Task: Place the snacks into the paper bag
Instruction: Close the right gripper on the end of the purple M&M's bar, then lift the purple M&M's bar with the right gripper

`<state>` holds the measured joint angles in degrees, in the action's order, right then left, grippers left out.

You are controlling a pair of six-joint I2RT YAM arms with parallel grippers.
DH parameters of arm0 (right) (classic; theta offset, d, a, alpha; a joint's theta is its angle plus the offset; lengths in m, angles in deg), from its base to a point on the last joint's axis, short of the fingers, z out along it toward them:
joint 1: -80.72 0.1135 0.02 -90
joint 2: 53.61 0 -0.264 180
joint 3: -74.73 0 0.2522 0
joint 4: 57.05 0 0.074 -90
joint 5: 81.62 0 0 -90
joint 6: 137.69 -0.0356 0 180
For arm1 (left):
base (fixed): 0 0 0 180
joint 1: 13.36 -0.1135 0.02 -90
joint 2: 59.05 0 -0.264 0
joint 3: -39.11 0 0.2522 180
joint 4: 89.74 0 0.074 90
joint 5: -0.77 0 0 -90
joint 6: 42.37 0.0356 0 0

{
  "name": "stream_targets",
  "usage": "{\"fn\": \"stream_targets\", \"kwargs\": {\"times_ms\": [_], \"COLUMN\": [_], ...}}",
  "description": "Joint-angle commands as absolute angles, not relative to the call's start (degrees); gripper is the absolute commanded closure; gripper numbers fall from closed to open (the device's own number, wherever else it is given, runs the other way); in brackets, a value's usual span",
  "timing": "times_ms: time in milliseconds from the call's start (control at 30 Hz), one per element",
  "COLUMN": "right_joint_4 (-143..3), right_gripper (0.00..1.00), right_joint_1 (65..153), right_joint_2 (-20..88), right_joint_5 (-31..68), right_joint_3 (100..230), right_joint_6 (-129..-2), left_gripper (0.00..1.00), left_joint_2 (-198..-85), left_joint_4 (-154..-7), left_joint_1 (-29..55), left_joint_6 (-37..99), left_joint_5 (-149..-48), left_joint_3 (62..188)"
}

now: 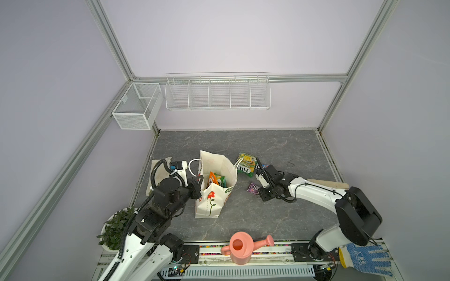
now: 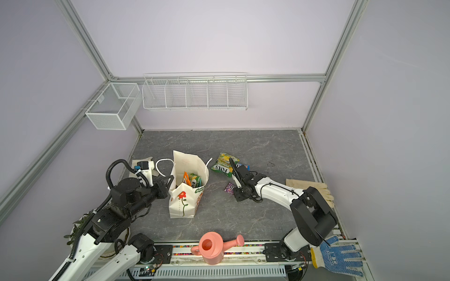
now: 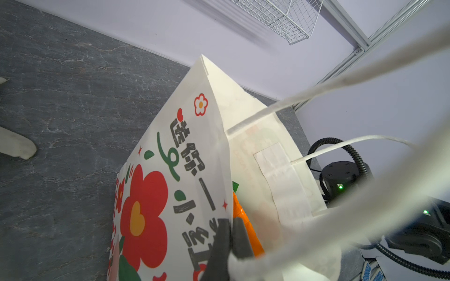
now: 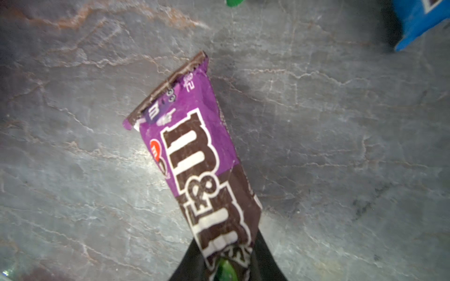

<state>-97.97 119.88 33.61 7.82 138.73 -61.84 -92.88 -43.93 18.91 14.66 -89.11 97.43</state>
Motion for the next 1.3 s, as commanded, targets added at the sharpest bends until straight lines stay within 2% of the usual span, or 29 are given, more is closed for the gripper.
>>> {"fn": "stream_targets", "kwargs": {"times_ms": [0, 1267], "right_joint_4": [-99.2, -104.9], "right_gripper": [0.76, 0.80], "right_joint_1": [120.3, 120.4], "right_joint_2": [31.3, 9.6], "right_joint_5": [8.2, 8.1], "right_joint_3": [138.5, 140.9], "right_joint_6": [-61.8, -62.1], "left_gripper": [1.00, 1.00], "left_joint_2": [-92.4, -92.4], "left_joint_4": [-42.3, -42.6], "left_joint_1": [19.0, 19.0], "left_joint_6": [14.1, 13.7], "left_joint_5": [-89.0, -89.4], "left_joint_3": [96.5, 97.0]}}
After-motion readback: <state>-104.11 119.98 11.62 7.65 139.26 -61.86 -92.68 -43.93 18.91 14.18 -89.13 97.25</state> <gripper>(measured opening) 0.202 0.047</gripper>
